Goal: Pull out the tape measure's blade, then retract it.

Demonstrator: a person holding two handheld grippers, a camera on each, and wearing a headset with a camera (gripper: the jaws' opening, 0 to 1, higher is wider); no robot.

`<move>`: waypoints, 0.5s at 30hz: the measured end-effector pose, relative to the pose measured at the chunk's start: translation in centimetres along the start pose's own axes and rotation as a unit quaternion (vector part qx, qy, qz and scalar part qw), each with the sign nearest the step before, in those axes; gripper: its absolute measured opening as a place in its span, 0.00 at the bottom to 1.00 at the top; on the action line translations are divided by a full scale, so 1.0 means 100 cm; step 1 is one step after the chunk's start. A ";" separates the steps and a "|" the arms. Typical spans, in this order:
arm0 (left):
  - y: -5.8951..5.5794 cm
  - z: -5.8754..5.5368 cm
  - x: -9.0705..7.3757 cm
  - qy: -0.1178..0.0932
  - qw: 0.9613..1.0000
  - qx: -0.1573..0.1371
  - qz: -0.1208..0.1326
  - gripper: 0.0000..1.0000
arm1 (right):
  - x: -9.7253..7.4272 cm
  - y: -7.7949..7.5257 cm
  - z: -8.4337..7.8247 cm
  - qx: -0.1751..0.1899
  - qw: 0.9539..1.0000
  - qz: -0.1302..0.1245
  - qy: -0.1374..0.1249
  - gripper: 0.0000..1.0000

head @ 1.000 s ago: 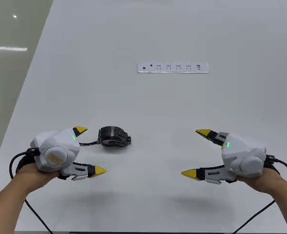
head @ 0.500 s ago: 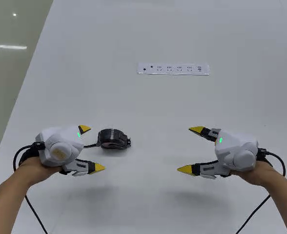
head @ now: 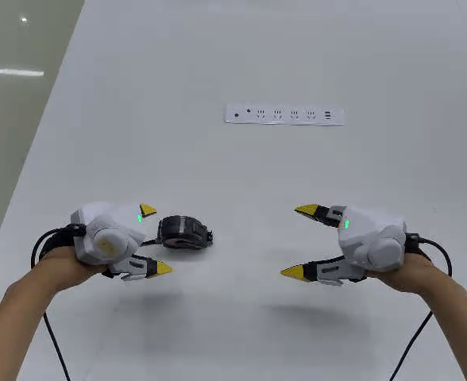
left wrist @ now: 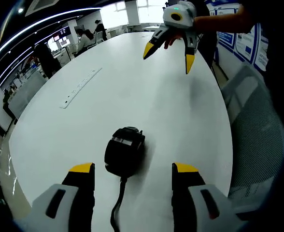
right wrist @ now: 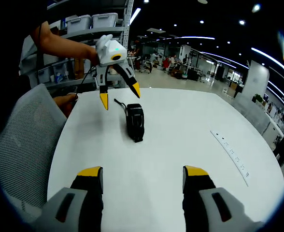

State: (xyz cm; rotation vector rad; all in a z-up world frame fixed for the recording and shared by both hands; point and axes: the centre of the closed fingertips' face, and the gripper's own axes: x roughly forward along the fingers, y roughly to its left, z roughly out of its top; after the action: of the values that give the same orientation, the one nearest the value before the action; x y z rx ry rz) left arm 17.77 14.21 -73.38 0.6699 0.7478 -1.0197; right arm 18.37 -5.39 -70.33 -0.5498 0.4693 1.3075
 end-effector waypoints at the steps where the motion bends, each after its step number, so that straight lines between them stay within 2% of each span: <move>1: 0.001 -0.001 0.002 0.003 1.000 0.003 -0.002 0.60 | 0.001 -0.001 0.000 -0.001 1.000 0.003 0.000 0.68; 15: 0.009 -0.006 0.018 0.023 0.998 0.042 -0.029 0.53 | 0.024 -0.008 0.001 -0.020 0.999 0.029 -0.001 0.61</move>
State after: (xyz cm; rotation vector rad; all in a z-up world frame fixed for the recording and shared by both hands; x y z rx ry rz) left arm 19.10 14.12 -75.06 0.7509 0.7708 -1.0960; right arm 19.66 -3.63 -71.66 -0.5712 0.4607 1.3749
